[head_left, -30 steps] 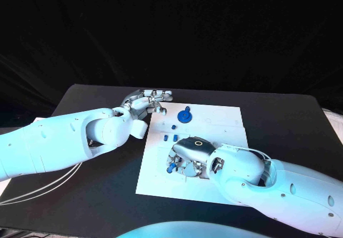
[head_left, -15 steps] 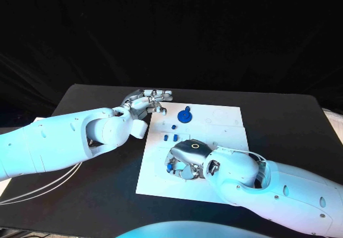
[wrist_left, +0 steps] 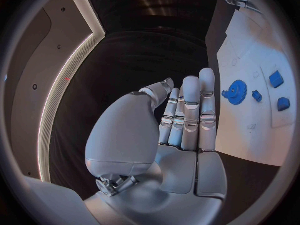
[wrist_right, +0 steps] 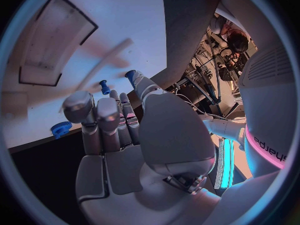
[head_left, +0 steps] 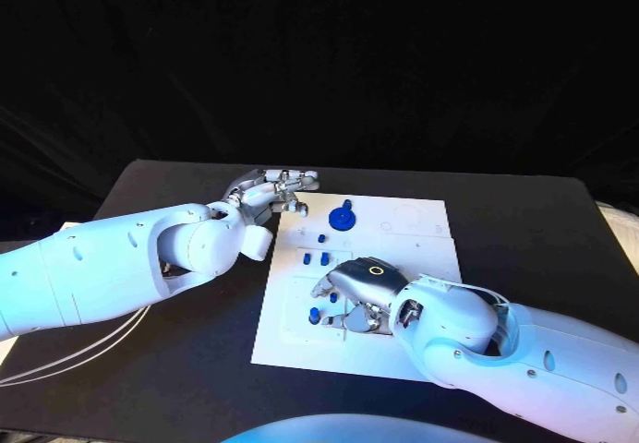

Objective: Assemble the parts on the task board

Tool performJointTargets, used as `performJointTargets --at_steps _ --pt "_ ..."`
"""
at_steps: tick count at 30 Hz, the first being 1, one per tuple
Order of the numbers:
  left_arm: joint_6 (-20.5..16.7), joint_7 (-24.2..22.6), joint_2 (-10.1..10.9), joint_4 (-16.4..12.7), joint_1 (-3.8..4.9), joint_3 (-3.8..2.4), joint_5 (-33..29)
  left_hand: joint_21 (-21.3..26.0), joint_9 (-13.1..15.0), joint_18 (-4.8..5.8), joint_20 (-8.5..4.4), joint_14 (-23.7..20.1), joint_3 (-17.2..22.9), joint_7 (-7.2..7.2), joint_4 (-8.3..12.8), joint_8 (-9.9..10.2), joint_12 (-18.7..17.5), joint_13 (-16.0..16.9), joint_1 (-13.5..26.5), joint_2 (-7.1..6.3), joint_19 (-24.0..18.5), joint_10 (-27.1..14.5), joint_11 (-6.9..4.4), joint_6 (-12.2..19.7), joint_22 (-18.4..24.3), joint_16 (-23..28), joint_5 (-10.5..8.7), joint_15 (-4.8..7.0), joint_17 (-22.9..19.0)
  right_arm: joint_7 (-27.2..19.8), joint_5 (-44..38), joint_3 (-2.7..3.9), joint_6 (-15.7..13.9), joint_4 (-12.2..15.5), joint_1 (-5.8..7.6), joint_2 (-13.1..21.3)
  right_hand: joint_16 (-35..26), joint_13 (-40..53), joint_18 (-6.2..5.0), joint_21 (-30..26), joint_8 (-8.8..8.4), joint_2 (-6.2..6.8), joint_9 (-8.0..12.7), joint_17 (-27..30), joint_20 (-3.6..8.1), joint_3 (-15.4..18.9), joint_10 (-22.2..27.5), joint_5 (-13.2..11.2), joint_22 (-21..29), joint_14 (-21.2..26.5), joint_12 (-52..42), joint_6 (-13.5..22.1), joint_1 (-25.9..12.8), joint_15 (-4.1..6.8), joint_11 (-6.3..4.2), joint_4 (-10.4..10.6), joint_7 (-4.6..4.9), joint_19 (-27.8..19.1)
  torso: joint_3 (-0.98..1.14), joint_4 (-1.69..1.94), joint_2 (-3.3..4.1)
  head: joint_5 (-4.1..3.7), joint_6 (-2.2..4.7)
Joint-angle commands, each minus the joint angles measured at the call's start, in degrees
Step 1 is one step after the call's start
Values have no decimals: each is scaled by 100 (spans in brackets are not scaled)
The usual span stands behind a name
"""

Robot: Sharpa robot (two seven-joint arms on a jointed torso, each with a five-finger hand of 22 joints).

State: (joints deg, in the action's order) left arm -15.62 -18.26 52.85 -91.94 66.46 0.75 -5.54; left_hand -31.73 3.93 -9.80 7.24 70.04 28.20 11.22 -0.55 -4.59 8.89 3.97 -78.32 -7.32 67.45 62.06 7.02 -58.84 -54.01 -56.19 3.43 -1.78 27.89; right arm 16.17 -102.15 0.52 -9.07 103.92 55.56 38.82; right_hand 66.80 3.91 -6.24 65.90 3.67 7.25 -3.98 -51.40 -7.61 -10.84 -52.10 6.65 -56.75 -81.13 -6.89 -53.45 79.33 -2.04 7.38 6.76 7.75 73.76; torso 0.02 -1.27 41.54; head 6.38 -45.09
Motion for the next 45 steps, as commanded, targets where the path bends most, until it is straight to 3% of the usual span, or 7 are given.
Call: performJointTargets --at_steps 1,9,12,16,20,26,45 --pt "120 -22 7 -7 -5 -3 -15 38 -8 -63 10 -48 -15 0 26 -11 32 -10 -34 23 31 -27 0 34 7 -29 -16 2 -9 -92 325 68 -608 204 11 255 37 10 -84 -12 -6 5 6 10 10 141 -16 74 -6 13 -95 31 39 15 -27 29 29 59 -5 -26 -9 -40 4" --pt "136 -6 17 1 -14 -3 -15 40 -8 -63 11 -50 -19 1 27 -12 32 -10 -32 23 30 -36 2 36 9 -30 -16 1 -12 -3 1753 193 -986 729 224 1373 392 144 51 475 88 -226 -42 -455 115 177 -1223 295 -632 -263 -734 -286 201 173 -223 51 181 456 -12 -83 -62 -223 35" --pt "138 -4 19 6 -18 -3 -15 41 -8 -63 11 -51 -19 1 27 -12 32 -11 -32 23 30 -37 2 36 9 -30 -16 1 -12 262 2035 205 -1091 898 286 1895 786 430 225 1144 195 -229 -76 -1078 262 302 -2149 401 -1510 -442 -1166 -521 -94 347 -425 322 15 881 -16 -117 -85 -328 44" --pt "140 -3 28 5 -23 -2 -15 41 -8 -63 11 -51 -19 1 27 -12 32 -11 -32 23 30 -37 2 36 9 -30 -16 1 -12 628 2120 184 -1121 1034 282 2419 1089 1025 364 1625 301 -138 -106 -1541 428 635 -2717 808 -2160 -548 -1777 -680 -498 481 -594 665 -127 1153 -14 -192 -112 -355 44" --pt "150 -3 20 9 -27 -1 -15 41 -8 -63 11 -51 -19 1 27 -12 32 -11 -32 23 30 -37 2 36 9 -30 -16 1 -12 1019 1912 146 -1054 1157 203 2731 1421 3543 441 1884 407 -161 -157 -2084 486 976 -2949 882 -2523 -626 -3959 -744 -693 531 -651 932 -188 1281 -14 -245 -132 -460 39" --pt "164 1 7 21 -48 1 -15 43 -7 -62 12 -53 -24 1 26 -13 35 -11 -27 25 29 -43 4 35 11 -31 -16 -1 -15 1521 1615 102 -844 1198 85 2866 1655 5714 466 1994 613 -388 -278 -2479 454 1569 -2763 868 -2675 -647 -5671 -661 -787 513 -633 976 -186 1303 -21 -283 -153 -539 57" --pt "165 2 30 21 -97 2 -15 43 -7 -62 12 -53 -24 1 26 -13 35 -11 -27 25 29 -43 4 35 11 -31 -16 -1 -15 1915 1264 74 -479 933 -164 2414 1708 6171 473 2022 765 -486 -380 -2586 452 1833 -2751 962 -2719 -658 -5929 -637 -735 507 -636 979 -202 1312 -29 -261 -133 -534 30"
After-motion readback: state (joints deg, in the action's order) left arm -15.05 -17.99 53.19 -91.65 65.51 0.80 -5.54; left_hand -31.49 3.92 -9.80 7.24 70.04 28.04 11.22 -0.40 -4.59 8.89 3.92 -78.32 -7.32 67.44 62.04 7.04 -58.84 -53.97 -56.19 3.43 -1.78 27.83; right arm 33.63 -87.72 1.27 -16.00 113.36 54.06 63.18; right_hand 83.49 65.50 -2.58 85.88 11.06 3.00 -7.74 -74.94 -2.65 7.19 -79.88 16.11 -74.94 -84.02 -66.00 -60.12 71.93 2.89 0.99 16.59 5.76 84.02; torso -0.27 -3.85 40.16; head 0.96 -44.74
